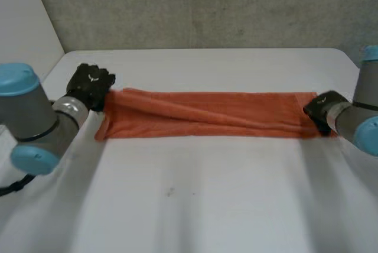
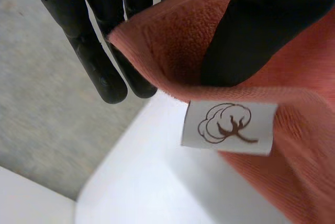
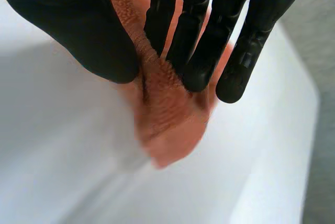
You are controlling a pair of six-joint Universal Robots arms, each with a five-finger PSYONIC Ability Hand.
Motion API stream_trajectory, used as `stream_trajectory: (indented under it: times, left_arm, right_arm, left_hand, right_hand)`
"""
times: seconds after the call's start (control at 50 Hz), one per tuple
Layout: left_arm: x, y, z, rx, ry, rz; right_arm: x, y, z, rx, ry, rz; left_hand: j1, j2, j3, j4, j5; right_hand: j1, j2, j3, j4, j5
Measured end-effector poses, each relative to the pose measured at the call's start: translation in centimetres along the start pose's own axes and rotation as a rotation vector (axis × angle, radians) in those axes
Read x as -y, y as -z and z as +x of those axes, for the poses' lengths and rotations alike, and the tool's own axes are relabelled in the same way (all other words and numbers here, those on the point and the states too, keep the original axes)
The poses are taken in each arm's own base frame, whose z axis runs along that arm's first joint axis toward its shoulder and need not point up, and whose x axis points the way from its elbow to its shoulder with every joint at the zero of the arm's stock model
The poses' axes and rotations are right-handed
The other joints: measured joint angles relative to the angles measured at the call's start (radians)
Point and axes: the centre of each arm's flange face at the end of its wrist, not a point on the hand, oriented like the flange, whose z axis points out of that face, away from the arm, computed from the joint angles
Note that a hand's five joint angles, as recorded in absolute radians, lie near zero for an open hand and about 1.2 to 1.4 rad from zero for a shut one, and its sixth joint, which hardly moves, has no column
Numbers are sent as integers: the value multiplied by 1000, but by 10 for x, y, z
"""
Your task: Fold the laundry
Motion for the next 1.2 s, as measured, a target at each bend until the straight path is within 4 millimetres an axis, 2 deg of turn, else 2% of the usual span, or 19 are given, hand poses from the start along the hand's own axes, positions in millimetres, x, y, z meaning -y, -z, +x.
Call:
stream_trajectory:
  times: [0.12,0.2,0.3,0.38,0.48,0.5,0.52,0.54,0.62,0.72,0.74,0.8,0.82,0.92,0.96,0.98,1.02,1.1,1.2]
  left_arm:
    - [-4,32,5,-91,25,-148]
    - [-11,35,6,-134,14,-218]
    - [-20,7,2,-126,-63,-209]
    - [-12,-24,-11,-50,-123,-114]
    - [39,-61,-51,161,-190,155]
    - [74,-65,-74,271,-201,298]
    - [74,-65,-74,271,-201,298]
    - [103,-63,-93,357,-200,416]
    - [148,-48,-123,485,-170,591]
    - [163,-36,-134,531,-127,647]
    - [157,-34,-132,523,-104,626]
    - [131,-38,-118,472,-81,544]
    - [131,-38,-118,472,-81,544]
    - [60,-40,-71,329,-26,338]
    - [52,-40,-65,312,-19,313]
    - [23,-37,-44,255,6,233]
    - [14,-36,-37,237,14,207]
    - [-33,-26,-1,142,50,69]
    - [-53,-9,18,87,62,-12]
  right_arm:
    - [-10,35,-8,129,46,-114]
    - [-10,39,-8,155,85,-132]
    - [2,22,3,92,102,-77]
    - [28,0,31,-55,74,42]
    - [82,-4,88,-318,-28,290]
    - [106,7,113,-421,-86,414]
    - [106,7,113,-421,-86,414]
    - [125,21,133,-496,-137,520]
    - [150,52,159,-583,-219,682]
    - [155,70,166,-589,-257,738]
    - [148,76,156,-538,-272,728]
    - [135,67,136,-459,-263,684]
    - [135,67,136,-459,-263,684]
    - [94,38,82,-275,-241,545]
    - [88,34,75,-254,-238,524]
    - [75,24,60,-212,-231,477]
    - [63,14,48,-178,-224,432]
    - [28,-13,15,-92,-191,294]
    - [11,-18,3,-40,-167,190]
  left_hand:
    - [0,0,0,0,0]
    - [0,0,0,0,0]
    - [0,0,0,0,0]
    - [0,0,0,0,0]
    - [0,0,0,0,0]
    - [0,0,0,0,0]
    - [0,0,0,0,0]
    - [0,0,0,0,0]
    - [0,0,0,0,0]
    - [0,0,0,0,0]
    - [0,0,0,0,0]
    - [0,0,0,0,0]
    - [0,0,0,0,0]
    - [0,0,0,1,0]
    - [0,0,0,1,0]
    - [0,0,0,1,0]
    - [0,0,0,1,0]
    - [0,0,0,1,0]
    - [0,0,0,1,0]
  right_hand:
    - [0,5,0,0,0]
    - [0,5,0,0,0]
    - [0,5,0,0,0]
    - [0,5,0,0,0]
    - [0,5,0,0,0]
    - [0,5,0,0,0]
    - [0,5,0,0,0]
    - [0,5,0,0,0]
    - [0,5,0,0,0]
    - [0,5,0,0,0]
    - [0,5,0,0,0]
    - [0,5,0,0,0]
    - [0,5,0,0,0]
    - [0,5,0,0,2]
    - [0,5,0,0,2]
    - [0,5,0,0,2]
    - [0,5,0,0,2]
    - [0,5,0,0,2]
    - [0,5,0,0,2]
